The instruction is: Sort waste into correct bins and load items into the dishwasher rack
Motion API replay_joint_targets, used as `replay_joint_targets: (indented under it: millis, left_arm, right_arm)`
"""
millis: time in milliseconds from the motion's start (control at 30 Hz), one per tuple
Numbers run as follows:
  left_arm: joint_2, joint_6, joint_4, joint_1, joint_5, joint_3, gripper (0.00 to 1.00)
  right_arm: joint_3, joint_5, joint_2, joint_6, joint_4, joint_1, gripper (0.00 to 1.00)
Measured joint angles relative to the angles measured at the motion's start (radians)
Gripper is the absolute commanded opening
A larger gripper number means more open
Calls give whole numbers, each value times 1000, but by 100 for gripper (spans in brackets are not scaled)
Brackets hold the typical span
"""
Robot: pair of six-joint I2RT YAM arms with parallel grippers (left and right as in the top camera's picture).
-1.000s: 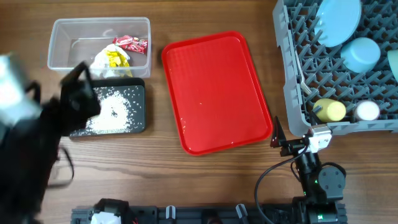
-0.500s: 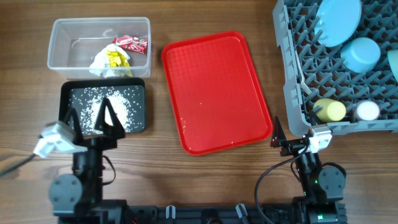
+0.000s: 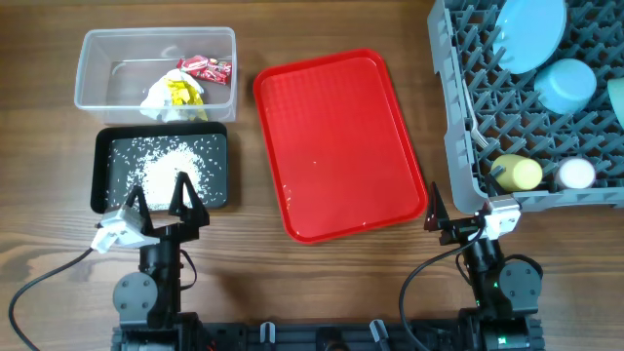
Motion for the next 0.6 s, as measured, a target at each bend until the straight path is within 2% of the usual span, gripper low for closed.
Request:
replay_joint_targets:
  millis: [200,600]
  left_arm:
    - [-12,0,-3,15,2,-70,100]
    - [-13,-1,-33,44,5,-80,100]
  right_arm:
    - [0,0,0,0,0,0,100]
    - [0,0,0,0,0,0,100]
